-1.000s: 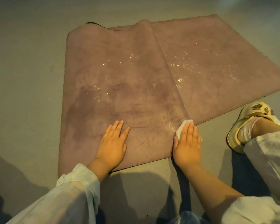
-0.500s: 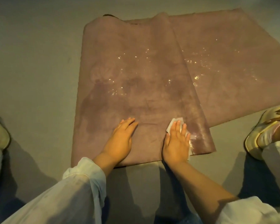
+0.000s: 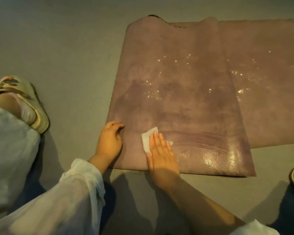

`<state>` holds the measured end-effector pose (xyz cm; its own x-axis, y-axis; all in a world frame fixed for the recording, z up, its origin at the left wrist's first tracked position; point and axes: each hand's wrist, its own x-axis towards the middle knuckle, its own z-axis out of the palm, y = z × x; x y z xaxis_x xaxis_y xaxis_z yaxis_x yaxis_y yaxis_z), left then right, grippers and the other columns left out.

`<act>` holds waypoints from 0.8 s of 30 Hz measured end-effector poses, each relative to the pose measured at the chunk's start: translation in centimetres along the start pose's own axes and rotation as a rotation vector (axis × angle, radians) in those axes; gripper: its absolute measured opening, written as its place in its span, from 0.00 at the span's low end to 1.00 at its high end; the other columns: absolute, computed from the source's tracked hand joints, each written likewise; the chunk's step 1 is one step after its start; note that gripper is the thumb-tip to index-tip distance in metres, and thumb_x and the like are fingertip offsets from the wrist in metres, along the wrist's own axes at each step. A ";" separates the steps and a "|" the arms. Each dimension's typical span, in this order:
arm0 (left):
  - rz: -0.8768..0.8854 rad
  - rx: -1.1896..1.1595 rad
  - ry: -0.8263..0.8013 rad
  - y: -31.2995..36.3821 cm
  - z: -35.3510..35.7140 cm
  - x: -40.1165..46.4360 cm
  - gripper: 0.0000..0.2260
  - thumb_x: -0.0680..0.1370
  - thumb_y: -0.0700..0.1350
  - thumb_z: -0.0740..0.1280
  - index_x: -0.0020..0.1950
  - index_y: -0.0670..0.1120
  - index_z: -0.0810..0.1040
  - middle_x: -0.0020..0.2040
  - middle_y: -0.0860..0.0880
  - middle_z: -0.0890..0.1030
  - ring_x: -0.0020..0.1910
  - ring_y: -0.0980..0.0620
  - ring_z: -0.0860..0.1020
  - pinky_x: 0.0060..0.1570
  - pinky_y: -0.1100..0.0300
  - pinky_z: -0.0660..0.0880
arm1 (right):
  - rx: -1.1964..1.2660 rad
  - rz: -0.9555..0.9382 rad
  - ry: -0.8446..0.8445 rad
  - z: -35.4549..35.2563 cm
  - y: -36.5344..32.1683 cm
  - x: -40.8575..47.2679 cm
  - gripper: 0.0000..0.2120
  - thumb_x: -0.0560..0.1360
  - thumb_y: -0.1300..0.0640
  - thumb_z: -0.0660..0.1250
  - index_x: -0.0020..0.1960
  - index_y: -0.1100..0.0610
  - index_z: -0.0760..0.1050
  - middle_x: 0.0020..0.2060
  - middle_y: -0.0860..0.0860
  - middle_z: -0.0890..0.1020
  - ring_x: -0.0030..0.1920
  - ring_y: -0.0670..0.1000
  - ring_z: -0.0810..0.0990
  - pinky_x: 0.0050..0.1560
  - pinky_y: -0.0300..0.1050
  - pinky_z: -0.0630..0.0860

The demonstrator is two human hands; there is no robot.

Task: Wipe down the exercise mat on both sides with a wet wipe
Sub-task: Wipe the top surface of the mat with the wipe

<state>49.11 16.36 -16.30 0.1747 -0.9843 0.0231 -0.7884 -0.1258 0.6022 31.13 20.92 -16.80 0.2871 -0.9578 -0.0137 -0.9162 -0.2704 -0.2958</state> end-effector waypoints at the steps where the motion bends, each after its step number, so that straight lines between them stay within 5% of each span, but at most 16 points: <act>1: -0.041 -0.007 0.010 -0.5 -0.3 0.1 0.15 0.73 0.26 0.60 0.56 0.34 0.79 0.58 0.36 0.77 0.57 0.38 0.75 0.61 0.62 0.64 | 0.009 0.069 -0.016 0.2 -0.3 0.5 0.24 0.80 0.54 0.56 0.73 0.62 0.59 0.73 0.57 0.60 0.73 0.55 0.62 0.72 0.49 0.56; 4: -0.163 -0.043 0.049 -1.7 -1.3 0.5 0.15 0.73 0.27 0.59 0.56 0.35 0.79 0.57 0.36 0.77 0.56 0.39 0.75 0.57 0.66 0.63 | 0.089 0.253 -0.038 1.3 -1.8 2.5 0.27 0.82 0.52 0.44 0.76 0.57 0.37 0.75 0.51 0.38 0.76 0.51 0.40 0.70 0.42 0.31; 6: -0.251 -0.081 0.051 -2.5 -1.9 0.9 0.15 0.74 0.28 0.59 0.56 0.35 0.79 0.56 0.36 0.78 0.56 0.39 0.76 0.56 0.64 0.65 | 0.111 0.259 -0.073 1.6 -3.1 3.6 0.27 0.82 0.51 0.44 0.76 0.57 0.37 0.74 0.49 0.36 0.76 0.52 0.38 0.70 0.44 0.31; 9: -0.336 -0.150 -0.014 -3.3 -2.8 2.0 0.12 0.76 0.33 0.62 0.57 0.36 0.79 0.55 0.38 0.80 0.55 0.41 0.78 0.55 0.61 0.68 | -0.081 -0.191 -0.097 1.2 -4.6 3.3 0.26 0.80 0.48 0.55 0.75 0.56 0.58 0.74 0.51 0.54 0.75 0.51 0.56 0.73 0.47 0.48; 12: -0.429 -0.247 -0.112 -3.9 -3.6 3.1 0.10 0.74 0.35 0.68 0.55 0.36 0.79 0.50 0.36 0.81 0.50 0.40 0.79 0.55 0.54 0.74 | -0.103 -0.604 -0.408 2.1 -4.7 2.1 0.27 0.81 0.49 0.50 0.77 0.55 0.49 0.76 0.51 0.50 0.76 0.49 0.47 0.72 0.46 0.34; 15: -0.495 -0.260 -0.195 -4.5 -3.9 3.6 0.09 0.71 0.35 0.73 0.50 0.36 0.80 0.41 0.39 0.81 0.40 0.46 0.79 0.50 0.56 0.77 | -0.133 -0.698 -0.416 2.2 -4.0 3.8 0.26 0.82 0.49 0.46 0.77 0.54 0.44 0.77 0.50 0.47 0.76 0.49 0.43 0.65 0.40 0.24; 19: -0.543 -0.278 -0.228 -5.2 -3.9 4.0 0.07 0.70 0.36 0.73 0.47 0.37 0.81 0.30 0.49 0.77 0.24 0.62 0.73 0.29 0.74 0.71 | -0.260 -0.764 -0.405 1.6 -3.5 8.0 0.26 0.82 0.49 0.46 0.77 0.54 0.43 0.77 0.50 0.46 0.76 0.49 0.43 0.66 0.42 0.26; 24: -0.530 -0.211 -0.284 -4.9 -3.8 4.6 0.06 0.71 0.38 0.73 0.47 0.39 0.82 0.43 0.41 0.83 0.39 0.49 0.78 0.44 0.63 0.72 | -0.420 -0.692 -0.335 0.2 -2.8 14.5 0.26 0.83 0.51 0.44 0.77 0.56 0.41 0.77 0.52 0.45 0.76 0.50 0.42 0.71 0.44 0.34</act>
<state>56.06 12.92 -16.12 0.3232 -0.7930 -0.5165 -0.4996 -0.6065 0.6185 37.97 7.79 -16.40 0.8231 -0.5046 -0.2604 -0.5146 -0.8568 0.0335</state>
